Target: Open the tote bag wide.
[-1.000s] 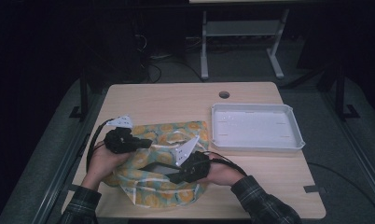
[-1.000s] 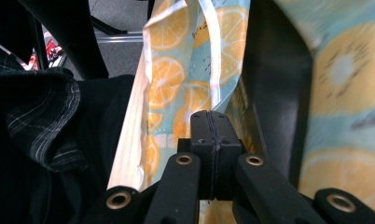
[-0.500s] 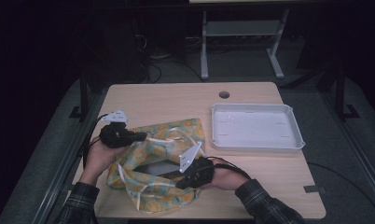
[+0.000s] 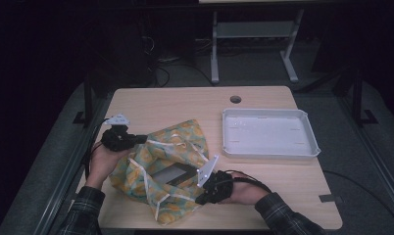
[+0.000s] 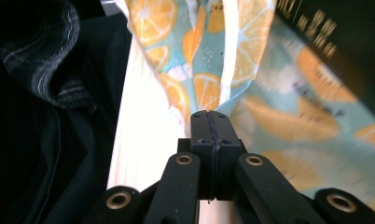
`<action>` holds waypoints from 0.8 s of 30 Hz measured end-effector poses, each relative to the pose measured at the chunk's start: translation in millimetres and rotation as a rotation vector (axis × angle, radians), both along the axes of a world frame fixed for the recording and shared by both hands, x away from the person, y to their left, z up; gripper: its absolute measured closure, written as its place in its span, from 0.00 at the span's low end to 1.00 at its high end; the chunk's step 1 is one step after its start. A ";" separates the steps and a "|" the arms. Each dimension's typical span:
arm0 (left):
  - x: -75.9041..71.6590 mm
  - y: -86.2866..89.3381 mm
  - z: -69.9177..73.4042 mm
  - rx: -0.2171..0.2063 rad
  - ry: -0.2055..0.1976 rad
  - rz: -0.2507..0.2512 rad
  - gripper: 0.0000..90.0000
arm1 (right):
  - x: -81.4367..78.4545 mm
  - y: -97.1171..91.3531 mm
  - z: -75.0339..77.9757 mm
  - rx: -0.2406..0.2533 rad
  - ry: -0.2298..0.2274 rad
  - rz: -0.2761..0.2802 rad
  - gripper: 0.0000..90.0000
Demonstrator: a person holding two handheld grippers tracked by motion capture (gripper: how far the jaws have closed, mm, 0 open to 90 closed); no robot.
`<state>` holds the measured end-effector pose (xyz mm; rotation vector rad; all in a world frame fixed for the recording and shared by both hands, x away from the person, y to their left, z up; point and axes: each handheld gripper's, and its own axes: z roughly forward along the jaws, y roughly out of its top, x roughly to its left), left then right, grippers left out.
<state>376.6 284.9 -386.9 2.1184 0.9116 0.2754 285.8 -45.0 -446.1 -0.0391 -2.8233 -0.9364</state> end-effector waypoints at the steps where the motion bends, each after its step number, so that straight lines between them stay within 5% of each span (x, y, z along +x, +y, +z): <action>1: 1.3 0.4 -2.5 -0.001 0.003 0.009 1.00 | -0.5 -0.7 -1.3 -0.006 -0.008 0.002 0.99; 9: 13.2 8.2 -30.9 0.076 0.061 0.063 1.00 | -2.9 -0.7 -6.4 -0.040 -0.004 0.010 0.99; 11: 14.7 9.5 -37.0 0.063 0.075 0.076 1.00 | -3.1 -0.5 -6.6 -0.041 -0.006 0.012 0.99; 18: 17.8 11.1 -52.1 0.094 0.125 0.071 1.00 | -2.8 0.3 -7.7 -0.043 -0.004 0.015 0.99; 24: 19.3 6.0 -63.3 0.165 0.160 0.061 1.00 | -2.9 0.5 -8.4 -0.048 -0.006 0.014 0.99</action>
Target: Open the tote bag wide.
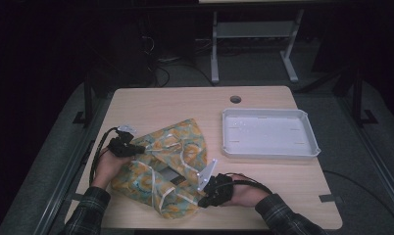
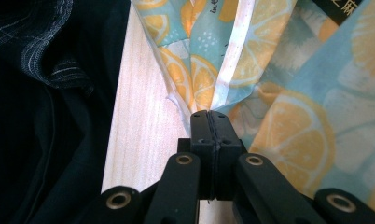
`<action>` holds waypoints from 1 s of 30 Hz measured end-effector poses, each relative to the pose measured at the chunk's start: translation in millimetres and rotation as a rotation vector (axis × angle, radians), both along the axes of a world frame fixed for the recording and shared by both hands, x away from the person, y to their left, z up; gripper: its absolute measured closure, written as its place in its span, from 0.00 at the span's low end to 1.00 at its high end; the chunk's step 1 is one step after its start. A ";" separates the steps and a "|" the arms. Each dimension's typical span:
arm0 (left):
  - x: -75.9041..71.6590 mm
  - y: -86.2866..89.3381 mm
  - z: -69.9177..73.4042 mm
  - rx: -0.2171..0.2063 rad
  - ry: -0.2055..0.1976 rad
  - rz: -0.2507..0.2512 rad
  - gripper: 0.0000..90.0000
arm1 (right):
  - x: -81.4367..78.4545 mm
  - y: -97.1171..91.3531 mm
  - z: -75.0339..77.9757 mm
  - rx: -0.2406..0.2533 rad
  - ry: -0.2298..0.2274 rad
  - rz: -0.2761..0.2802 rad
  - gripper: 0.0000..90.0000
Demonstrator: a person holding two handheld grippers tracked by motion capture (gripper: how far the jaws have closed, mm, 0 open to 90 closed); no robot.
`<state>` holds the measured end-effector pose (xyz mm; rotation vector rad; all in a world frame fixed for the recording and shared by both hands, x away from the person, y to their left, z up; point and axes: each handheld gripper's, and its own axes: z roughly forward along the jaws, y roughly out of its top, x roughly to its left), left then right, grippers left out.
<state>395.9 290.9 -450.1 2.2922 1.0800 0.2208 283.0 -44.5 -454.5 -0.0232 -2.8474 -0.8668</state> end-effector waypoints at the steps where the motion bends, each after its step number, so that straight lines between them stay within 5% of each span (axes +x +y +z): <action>1: 0.1 -0.5 -0.3 0.005 0.000 0.001 1.00 | 0.0 0.0 -0.1 0.000 0.000 0.000 0.99; 13: -1.9 -4.2 -0.7 0.038 -0.016 -0.007 0.97 | -0.1 0.5 -0.4 0.000 -0.011 0.005 0.98; 21: -7.7 8.3 13.7 -0.064 -0.053 0.029 0.74 | 1.4 0.5 5.2 0.016 -0.020 -0.025 0.82; 30: -27.4 15.3 48.2 -0.167 -0.095 0.021 0.56 | 4.6 -9.3 28.6 0.112 -0.048 -0.097 0.64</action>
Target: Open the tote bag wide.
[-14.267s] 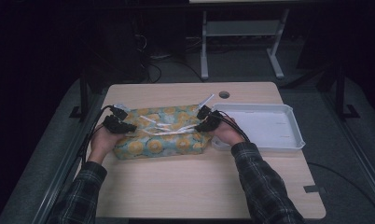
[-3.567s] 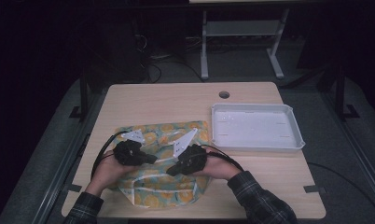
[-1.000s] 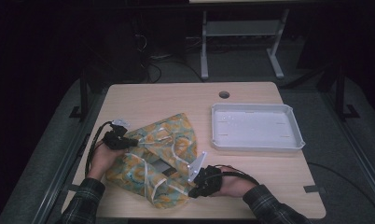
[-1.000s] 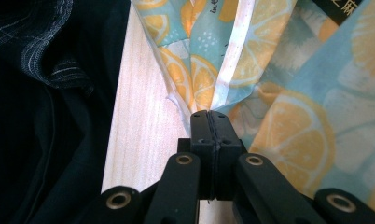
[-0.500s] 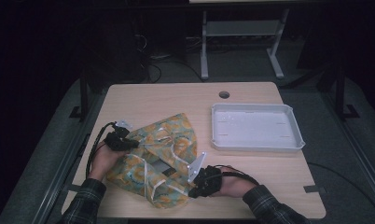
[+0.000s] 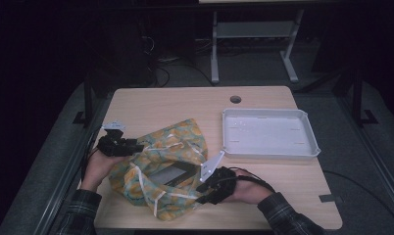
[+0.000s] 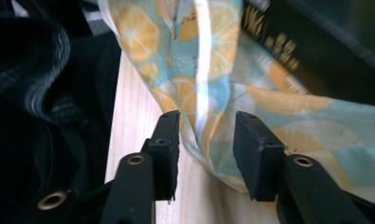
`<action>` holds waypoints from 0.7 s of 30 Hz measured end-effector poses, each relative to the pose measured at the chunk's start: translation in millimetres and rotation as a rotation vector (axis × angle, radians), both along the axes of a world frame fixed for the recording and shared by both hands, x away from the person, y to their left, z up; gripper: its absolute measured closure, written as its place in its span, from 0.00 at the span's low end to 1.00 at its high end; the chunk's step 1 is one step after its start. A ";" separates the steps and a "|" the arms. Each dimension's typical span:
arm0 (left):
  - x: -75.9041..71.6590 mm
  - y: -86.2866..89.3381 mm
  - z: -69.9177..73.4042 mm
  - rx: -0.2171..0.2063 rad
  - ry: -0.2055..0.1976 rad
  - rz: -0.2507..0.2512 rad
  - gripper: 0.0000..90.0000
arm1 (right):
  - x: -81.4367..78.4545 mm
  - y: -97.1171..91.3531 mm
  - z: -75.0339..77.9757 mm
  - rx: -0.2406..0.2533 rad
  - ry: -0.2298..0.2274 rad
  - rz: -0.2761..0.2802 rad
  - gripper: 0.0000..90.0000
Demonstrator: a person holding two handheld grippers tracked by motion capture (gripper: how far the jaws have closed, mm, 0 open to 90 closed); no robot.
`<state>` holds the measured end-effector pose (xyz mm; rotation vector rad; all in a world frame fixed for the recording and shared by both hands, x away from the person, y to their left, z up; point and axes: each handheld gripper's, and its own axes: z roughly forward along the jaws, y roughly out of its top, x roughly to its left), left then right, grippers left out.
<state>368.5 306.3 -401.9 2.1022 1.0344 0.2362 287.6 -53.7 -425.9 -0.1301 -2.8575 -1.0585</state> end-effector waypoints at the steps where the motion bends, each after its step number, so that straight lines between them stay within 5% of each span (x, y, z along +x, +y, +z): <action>1: -3.3 0.0 4.4 -0.015 -0.004 -0.001 0.55 | 0.2 -1.7 3.6 0.011 -0.005 -0.011 0.64; 9: -33.9 -4.8 27.2 -0.037 -0.020 -0.048 0.57 | 7.2 -13.1 29.5 0.111 -0.060 -0.090 0.59; 21: -86.3 -0.4 36.2 -0.025 -0.011 -0.005 0.46 | 28.9 -12.2 56.8 0.134 -0.128 -0.203 0.57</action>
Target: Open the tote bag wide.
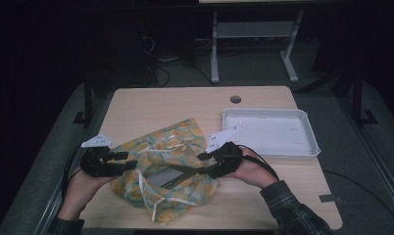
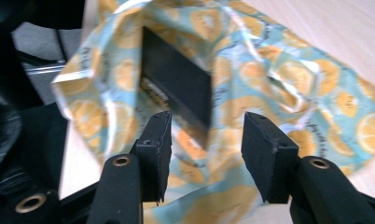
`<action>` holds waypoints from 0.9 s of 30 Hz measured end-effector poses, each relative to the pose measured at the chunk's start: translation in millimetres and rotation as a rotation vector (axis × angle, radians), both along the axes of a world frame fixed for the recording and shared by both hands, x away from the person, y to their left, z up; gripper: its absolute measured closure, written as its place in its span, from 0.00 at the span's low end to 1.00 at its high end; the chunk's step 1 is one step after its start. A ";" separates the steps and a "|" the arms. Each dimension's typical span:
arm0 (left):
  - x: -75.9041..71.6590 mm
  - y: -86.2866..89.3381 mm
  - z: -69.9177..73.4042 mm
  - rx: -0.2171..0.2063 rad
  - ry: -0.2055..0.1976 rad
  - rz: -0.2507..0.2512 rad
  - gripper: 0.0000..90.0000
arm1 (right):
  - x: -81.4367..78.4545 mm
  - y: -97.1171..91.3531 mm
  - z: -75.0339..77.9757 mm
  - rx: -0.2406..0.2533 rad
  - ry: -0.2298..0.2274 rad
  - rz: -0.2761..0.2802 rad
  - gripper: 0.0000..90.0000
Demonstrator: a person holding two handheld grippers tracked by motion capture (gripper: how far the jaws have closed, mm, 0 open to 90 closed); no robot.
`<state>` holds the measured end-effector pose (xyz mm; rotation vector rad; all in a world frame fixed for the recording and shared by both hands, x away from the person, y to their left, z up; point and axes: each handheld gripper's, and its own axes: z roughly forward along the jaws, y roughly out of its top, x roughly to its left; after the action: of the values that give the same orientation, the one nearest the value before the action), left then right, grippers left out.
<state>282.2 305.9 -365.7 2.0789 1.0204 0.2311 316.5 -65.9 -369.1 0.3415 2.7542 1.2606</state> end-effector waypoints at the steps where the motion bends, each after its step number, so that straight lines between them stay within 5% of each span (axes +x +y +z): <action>1: -4.9 0.1 0.0 -0.004 -0.001 0.001 0.45 | 2.7 1.3 -0.4 -0.008 -0.009 -0.001 0.56; 9: -33.9 -4.6 -7.6 -0.015 0.018 -0.020 0.40 | 12.4 18.1 -15.6 -0.092 -0.037 0.004 0.55; 13: -39.3 -6.7 -13.9 -0.001 0.032 -0.023 0.41 | 14.9 20.6 -23.2 -0.120 -0.033 0.004 0.67; 16: -40.2 -6.8 -17.2 0.008 0.037 -0.039 0.53 | 18.4 20.0 -27.9 -0.135 -0.012 -0.002 0.81; 22: -42.3 -7.1 -17.9 0.026 0.046 -0.078 0.96 | 23.0 18.7 -32.5 -0.140 0.015 -0.001 0.97; 27: -47.7 -4.1 -14.0 0.033 0.044 -0.088 1.00 | 25.8 17.3 -30.2 -0.135 0.005 -0.023 0.98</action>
<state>234.6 301.8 -379.7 2.1623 0.9542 0.1590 342.4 -48.6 -399.3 0.3635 2.8126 1.0631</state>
